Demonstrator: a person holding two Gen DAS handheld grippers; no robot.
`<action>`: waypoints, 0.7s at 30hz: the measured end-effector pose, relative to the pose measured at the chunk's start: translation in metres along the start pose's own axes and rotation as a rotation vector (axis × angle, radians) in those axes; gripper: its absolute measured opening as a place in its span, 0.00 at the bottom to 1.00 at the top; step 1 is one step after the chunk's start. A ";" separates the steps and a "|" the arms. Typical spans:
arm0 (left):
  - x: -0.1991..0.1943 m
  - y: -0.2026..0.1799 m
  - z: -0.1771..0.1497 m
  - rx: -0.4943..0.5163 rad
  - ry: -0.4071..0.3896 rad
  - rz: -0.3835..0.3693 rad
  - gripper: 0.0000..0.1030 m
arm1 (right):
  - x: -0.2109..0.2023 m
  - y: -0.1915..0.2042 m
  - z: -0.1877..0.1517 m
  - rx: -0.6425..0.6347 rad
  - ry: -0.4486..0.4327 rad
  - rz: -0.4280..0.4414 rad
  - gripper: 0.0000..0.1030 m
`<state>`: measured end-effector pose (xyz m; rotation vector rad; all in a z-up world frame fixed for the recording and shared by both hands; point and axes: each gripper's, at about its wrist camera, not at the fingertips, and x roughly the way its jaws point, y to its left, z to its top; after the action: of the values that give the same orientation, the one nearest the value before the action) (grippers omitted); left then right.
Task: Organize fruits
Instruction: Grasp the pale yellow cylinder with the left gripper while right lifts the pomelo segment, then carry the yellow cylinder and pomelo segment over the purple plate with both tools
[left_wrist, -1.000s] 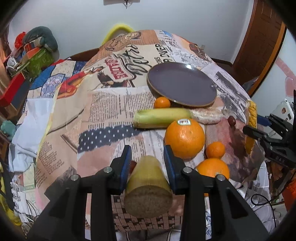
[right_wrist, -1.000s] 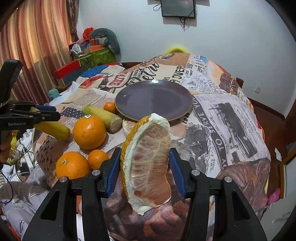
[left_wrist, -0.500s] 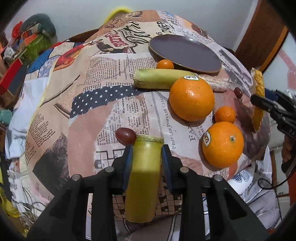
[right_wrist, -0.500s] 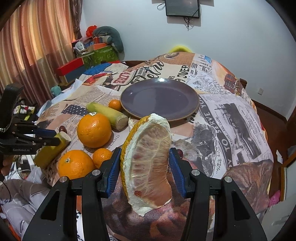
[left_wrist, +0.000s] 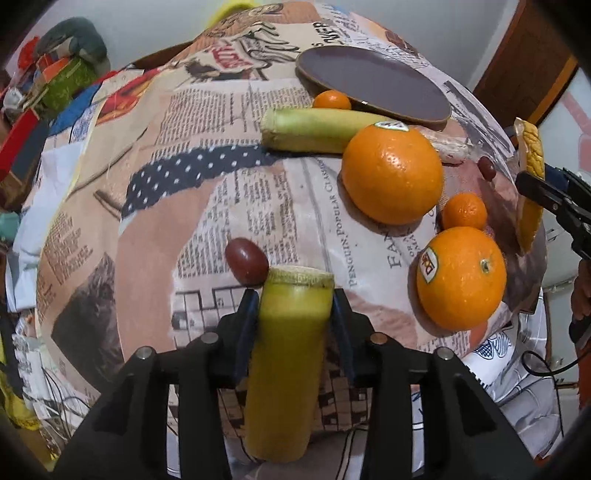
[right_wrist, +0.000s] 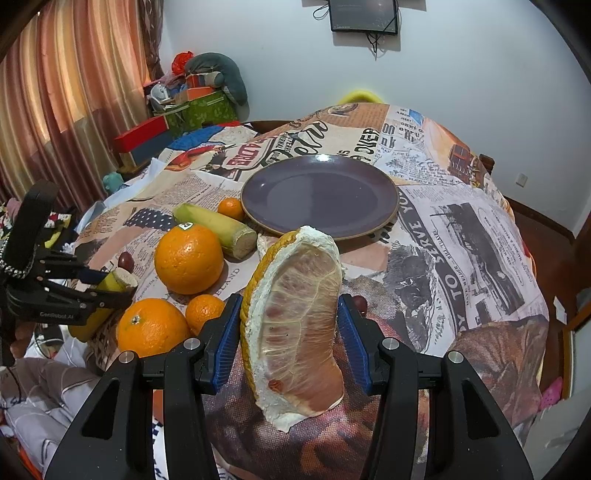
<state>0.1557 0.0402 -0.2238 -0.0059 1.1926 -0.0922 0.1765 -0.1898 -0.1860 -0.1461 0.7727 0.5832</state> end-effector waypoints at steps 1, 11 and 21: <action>-0.003 -0.001 0.000 0.002 -0.007 -0.005 0.38 | 0.000 0.000 0.000 0.001 0.000 0.000 0.46; -0.037 -0.001 0.021 -0.025 -0.097 -0.042 0.37 | -0.005 -0.005 0.004 0.007 -0.009 -0.009 0.46; -0.063 -0.006 0.055 -0.030 -0.201 -0.052 0.35 | -0.017 -0.015 0.022 0.036 -0.052 -0.018 0.43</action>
<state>0.1837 0.0368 -0.1448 -0.0706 0.9930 -0.1166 0.1884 -0.2021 -0.1603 -0.1042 0.7307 0.5533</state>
